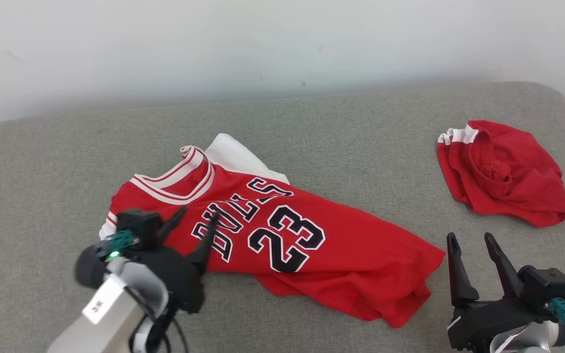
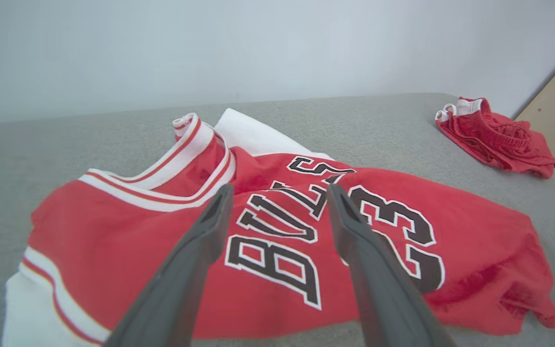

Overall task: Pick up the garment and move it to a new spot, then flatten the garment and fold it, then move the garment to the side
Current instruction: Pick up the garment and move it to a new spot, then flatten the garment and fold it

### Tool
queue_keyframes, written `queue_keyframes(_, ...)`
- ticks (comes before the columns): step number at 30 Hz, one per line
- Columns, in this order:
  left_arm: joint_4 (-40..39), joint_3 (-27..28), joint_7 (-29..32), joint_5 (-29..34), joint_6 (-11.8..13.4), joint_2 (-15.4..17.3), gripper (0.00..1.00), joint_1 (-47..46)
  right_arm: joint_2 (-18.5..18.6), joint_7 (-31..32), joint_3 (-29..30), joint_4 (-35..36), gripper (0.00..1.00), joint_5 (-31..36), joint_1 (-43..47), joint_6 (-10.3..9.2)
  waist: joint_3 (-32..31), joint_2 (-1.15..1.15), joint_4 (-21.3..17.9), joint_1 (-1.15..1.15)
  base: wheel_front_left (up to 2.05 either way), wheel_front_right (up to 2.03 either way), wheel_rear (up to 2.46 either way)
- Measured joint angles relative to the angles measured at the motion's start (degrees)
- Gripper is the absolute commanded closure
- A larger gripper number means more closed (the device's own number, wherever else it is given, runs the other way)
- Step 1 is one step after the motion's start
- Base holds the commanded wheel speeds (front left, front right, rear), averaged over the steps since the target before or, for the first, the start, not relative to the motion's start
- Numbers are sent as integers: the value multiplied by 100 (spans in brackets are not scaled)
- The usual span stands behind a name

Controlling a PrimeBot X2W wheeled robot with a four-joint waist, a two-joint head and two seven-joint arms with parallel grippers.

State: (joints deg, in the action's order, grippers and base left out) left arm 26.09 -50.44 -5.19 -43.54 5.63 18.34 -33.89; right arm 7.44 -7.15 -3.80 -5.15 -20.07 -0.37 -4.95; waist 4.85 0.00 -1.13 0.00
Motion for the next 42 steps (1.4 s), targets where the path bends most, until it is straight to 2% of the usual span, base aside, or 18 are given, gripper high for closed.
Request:
queue_keyframes(8, 188, 315, -199, 23, 92, 570, 0, 299, -21, 23, -87, 44, 0, -13, 14, 43, 43, 0, 75, 0, 0, 0, 0)
queue_keyframes(17, 512, 622, -247, -88, 118, 1024, 0, 577, -79, 679, -271, -73, 0, -427, 282, 259, 184, 1, 55, 0, 0, 0, 0)
queue_keyframes(23, 731, 710, -175, -281, 82, 975, 0, 536, -56, 1044, -301, -123, 0, -488, 321, 293, 288, 1, 84, 0, 0, 0, 0)
queue_keyframes(28, 1033, 740, -27, -488, -116, 904, 0, 520, -81, 1323, -405, -266, 0, -517, 157, 292, 366, 1, 63, 0, 0, 0, 0)
queue_keyframes(33, 1255, 848, 131, -813, -320, 576, 0, 387, -97, 1501, -447, -522, 0, -568, -48, 292, 442, 1, 26, 1, 0, 0, 0)
queue_keyframes(36, 1426, 877, 171, -855, -375, 516, 0, 291, -179, 1627, -580, -671, 0, -605, -155, 292, 477, 1, 12, 1, 0, 0, 0)
queue_keyframes(37, 1492, 881, 186, -877, -422, 515, 0, 285, -218, 1631, -611, -719, 15, -613, -208, 292, 489, 1, 4, 0, 0, 0, 0)
queue_keyframes(38, 1546, 879, 221, -880, -468, 508, 17, 281, -241, 1651, -637, -765, 67, -614, -264, 292, 501, 1, -2, 1, 0, 0, 0)
queue_keyframes(39, 1586, 890, 221, -898, -477, 488, 55, 280, -242, 1674, -662, -791, 100, -614, -305, 292, 516, 1, -8, 0, 0, 0, 0)
queue_keyframes(40, 1628, 899, 222, -913, -522, 461, 100, 272, -245, 1675, -693, -831, 100, -614, -354, 293, 529, 1, -14, 1, 0, 0, 0)
queue_keyframes(42, 1704, 853, 248, -925, -583, 409, 100, 213, -248, 1678, -731, -893, 100, -614, -438, 296, 547, 1, -21, 0, 0, 0, 0)
